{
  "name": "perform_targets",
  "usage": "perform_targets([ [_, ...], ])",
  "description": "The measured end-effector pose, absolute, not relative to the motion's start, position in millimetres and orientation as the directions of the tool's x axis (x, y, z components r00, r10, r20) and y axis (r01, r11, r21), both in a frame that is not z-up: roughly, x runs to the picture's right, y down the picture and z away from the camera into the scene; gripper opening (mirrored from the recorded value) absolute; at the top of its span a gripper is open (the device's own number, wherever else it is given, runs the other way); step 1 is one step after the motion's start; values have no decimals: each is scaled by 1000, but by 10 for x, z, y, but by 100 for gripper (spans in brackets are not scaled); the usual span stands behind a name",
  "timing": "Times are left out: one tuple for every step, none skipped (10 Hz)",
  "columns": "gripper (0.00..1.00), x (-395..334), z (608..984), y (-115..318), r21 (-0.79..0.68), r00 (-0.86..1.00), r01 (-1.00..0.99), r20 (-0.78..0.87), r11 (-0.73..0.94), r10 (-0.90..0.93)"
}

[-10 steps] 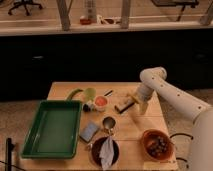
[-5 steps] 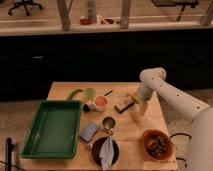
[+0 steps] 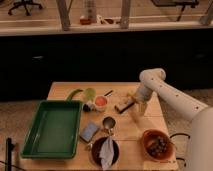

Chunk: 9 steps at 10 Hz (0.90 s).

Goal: Place eraser in metal cup

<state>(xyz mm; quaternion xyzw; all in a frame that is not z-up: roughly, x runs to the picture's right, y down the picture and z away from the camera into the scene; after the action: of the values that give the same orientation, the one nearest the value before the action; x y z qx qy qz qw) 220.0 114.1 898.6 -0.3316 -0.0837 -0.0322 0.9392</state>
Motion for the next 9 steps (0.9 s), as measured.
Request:
perform_targets([
  [80,2189,8993,1150,-619,984,115,180,777,-3],
  [80,2165,8985,1152,-616,981,128,193,777,-9],
  [80,2107,8936,1116,-602,972,176,231,779,-42],
  [80,1997,8890,1088,-586,959,232,274,776,-80],
  [80,1904,8863,1072,-575,948,267,301,773,-104],
  [80,1808,8818,1041,-555,932,313,338,771,-135],
  [80,1790,8803,1036,-546,924,331,353,770,-146],
  [80,1738,8794,1030,-533,911,361,377,765,-167],
  [80,1658,8798,1013,-518,895,393,403,760,-189],
])
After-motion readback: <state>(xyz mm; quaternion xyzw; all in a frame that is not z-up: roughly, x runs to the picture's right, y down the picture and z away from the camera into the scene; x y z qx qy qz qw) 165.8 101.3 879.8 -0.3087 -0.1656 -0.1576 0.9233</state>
